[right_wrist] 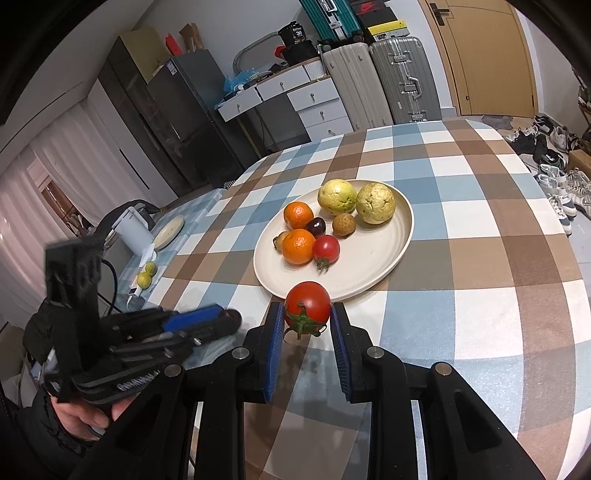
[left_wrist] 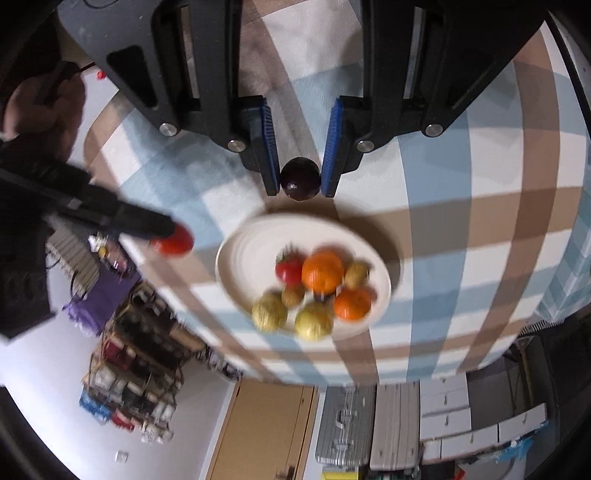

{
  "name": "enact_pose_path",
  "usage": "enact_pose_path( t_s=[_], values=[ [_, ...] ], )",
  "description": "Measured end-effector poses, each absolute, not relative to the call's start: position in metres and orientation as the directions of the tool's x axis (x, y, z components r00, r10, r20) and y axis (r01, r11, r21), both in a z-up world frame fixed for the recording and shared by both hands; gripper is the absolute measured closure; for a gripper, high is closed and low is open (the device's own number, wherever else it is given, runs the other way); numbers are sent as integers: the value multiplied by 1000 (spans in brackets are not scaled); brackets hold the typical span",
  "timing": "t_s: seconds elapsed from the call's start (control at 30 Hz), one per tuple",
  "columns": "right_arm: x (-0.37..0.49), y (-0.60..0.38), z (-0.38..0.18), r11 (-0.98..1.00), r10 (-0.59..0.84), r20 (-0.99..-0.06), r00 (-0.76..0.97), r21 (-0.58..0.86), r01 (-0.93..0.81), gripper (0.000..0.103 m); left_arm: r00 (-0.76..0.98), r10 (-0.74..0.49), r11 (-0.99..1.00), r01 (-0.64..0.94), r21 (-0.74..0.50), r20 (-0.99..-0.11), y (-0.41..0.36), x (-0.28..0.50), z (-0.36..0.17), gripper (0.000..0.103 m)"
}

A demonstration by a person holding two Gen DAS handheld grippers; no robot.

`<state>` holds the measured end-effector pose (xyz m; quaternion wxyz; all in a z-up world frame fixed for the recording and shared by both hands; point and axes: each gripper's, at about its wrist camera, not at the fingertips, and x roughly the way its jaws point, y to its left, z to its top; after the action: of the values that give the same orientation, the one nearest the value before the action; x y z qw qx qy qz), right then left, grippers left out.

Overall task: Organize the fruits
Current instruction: 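Carry the tomato and plum onto the cream plate and open both tools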

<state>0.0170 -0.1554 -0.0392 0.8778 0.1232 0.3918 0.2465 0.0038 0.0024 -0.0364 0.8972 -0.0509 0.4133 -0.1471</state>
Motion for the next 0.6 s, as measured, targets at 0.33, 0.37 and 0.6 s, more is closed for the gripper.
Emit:
enact_pose_path(
  t_s=[0.33, 0.37, 0.6],
  values=[
    [28, -163, -28, 844, 532, -592, 605, 424, -327, 77, 579, -461, 887, 327, -326, -673, -16, 57, 2, 83],
    [31, -165, -27, 847, 527, -588, 613, 422, -323, 77, 573, -467, 884, 331, -332, -674, -19, 65, 2, 83],
    [60, -182, -29, 862, 498, -591, 635, 421, -284, 77, 510, -514, 857, 335, -391, -690, -36, 127, -8, 83]
  ],
)
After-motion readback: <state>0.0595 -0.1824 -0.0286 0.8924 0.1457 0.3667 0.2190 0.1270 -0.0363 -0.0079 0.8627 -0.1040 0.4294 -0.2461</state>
